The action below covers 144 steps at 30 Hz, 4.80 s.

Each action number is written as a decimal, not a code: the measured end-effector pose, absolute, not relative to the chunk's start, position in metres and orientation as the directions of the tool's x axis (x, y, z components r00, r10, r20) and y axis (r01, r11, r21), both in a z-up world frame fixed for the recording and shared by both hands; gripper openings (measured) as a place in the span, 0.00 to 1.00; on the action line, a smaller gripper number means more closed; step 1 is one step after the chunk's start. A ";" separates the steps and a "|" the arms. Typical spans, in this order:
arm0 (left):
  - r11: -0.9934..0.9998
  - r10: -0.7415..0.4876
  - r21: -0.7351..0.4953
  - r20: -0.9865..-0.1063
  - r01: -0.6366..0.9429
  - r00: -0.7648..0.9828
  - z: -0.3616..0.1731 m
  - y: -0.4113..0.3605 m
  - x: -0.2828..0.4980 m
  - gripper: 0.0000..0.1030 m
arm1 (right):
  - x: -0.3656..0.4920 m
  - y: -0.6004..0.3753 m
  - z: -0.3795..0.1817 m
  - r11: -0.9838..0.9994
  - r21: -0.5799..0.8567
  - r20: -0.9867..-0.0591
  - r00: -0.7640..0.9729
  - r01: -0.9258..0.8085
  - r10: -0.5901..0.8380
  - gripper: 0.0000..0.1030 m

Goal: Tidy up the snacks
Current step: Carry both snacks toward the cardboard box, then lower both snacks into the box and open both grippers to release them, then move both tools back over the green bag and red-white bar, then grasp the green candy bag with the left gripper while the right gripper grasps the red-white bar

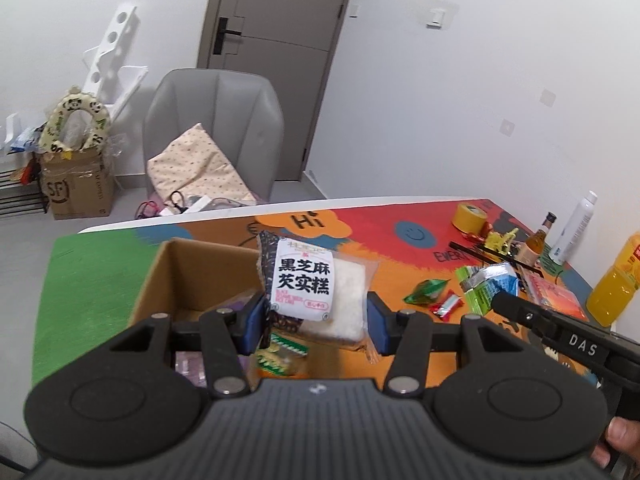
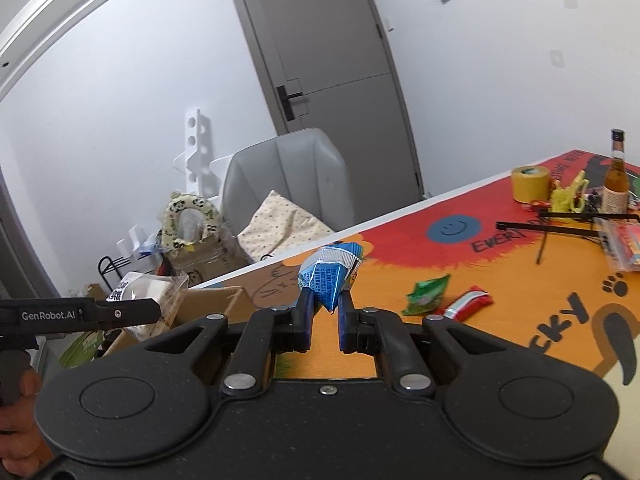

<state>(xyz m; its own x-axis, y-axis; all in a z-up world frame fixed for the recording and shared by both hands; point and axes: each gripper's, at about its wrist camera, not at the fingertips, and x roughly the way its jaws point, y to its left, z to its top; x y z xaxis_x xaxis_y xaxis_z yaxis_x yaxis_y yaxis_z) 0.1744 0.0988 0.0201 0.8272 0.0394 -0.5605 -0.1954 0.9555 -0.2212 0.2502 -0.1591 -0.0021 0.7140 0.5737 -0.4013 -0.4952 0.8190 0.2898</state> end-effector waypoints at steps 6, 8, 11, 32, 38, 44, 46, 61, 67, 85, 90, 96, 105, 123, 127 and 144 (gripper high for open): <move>0.945 0.061 -0.230 -0.573 -0.232 0.817 0.014 0.121 0.165 0.49 | 0.243 -0.137 0.000 0.808 0.278 -0.415 0.694 -0.519 0.588 0.10; 0.942 0.064 -0.235 -0.578 -0.241 0.814 0.012 0.127 0.163 0.49 | 0.240 -0.130 0.000 0.804 0.273 -0.420 0.686 -0.529 0.594 0.10; 0.936 0.067 -0.244 -0.586 -0.255 0.808 0.008 0.139 0.163 0.49 | 0.238 -0.117 0.001 0.797 0.262 -0.427 0.675 -0.545 0.602 0.10; 0.915 0.101 -0.272 -0.560 -0.297 0.822 0.003 0.176 0.163 0.79 | 0.246 -0.044 0.004 0.725 0.277 -0.473 0.568 -0.631 0.674 0.20; 0.919 0.082 -0.267 -0.589 -0.290 0.804 0.000 0.177 0.162 0.85 | 0.244 -0.049 0.003 0.750 0.264 -0.477 0.594 -0.606 0.648 0.27; 0.932 0.062 -0.255 -0.589 -0.259 0.805 0.000 0.168 0.162 0.89 | 0.242 -0.068 0.000 0.788 0.247 -0.480 0.636 -0.564 0.604 0.43; 0.939 0.051 -0.246 -0.593 -0.241 0.803 0.001 0.162 0.168 0.90 | 0.243 -0.078 -0.003 0.801 0.251 -0.487 0.645 -0.544 0.590 0.47; 0.963 -0.012 -0.218 -0.616 -0.156 0.787 -0.003 0.113 0.190 1.00 | 0.246 -0.140 -0.015 0.883 0.224 -0.509 0.723 -0.413 0.467 0.89; 0.970 -0.021 -0.198 -0.655 -0.144 0.756 -0.009 0.097 0.195 1.00 | 0.247 -0.159 -0.023 0.886 0.234 -0.522 0.717 -0.399 0.461 0.99; 0.982 -0.083 -0.179 -0.699 -0.062 0.710 -0.012 0.030 0.216 1.00 | 0.258 -0.222 -0.042 0.928 0.246 -0.550 0.748 -0.282 0.373 1.00; 0.985 -0.085 -0.168 -0.697 -0.047 0.712 -0.013 0.010 0.228 1.00 | 0.264 -0.241 -0.049 0.931 0.261 -0.554 0.750 -0.256 0.361 1.00; 0.986 -0.089 -0.165 -0.676 -0.032 0.731 -0.012 -0.010 0.244 0.99 | 0.276 -0.263 -0.058 0.929 0.294 -0.549 0.756 -0.226 0.358 1.00; 0.988 -0.082 -0.151 -0.660 -0.025 0.746 -0.017 -0.029 0.276 0.94 | 0.305 -0.275 -0.067 0.915 0.348 -0.549 0.748 -0.201 0.373 0.92; 0.989 -0.072 -0.144 -0.707 -0.043 0.703 -0.047 -0.047 0.352 0.61 | 0.363 -0.262 -0.089 0.884 0.425 -0.594 0.676 -0.196 0.436 0.73; 0.988 -0.064 -0.144 -0.712 -0.057 0.699 -0.056 -0.048 0.366 0.59 | 0.371 -0.259 -0.094 0.878 0.438 -0.604 0.661 -0.192 0.446 0.68; 0.976 -0.029 -0.175 -0.699 -0.131 0.715 -0.095 -0.051 0.413 0.43 | 0.396 -0.246 -0.106 0.878 0.449 -0.624 0.644 -0.168 0.442 0.60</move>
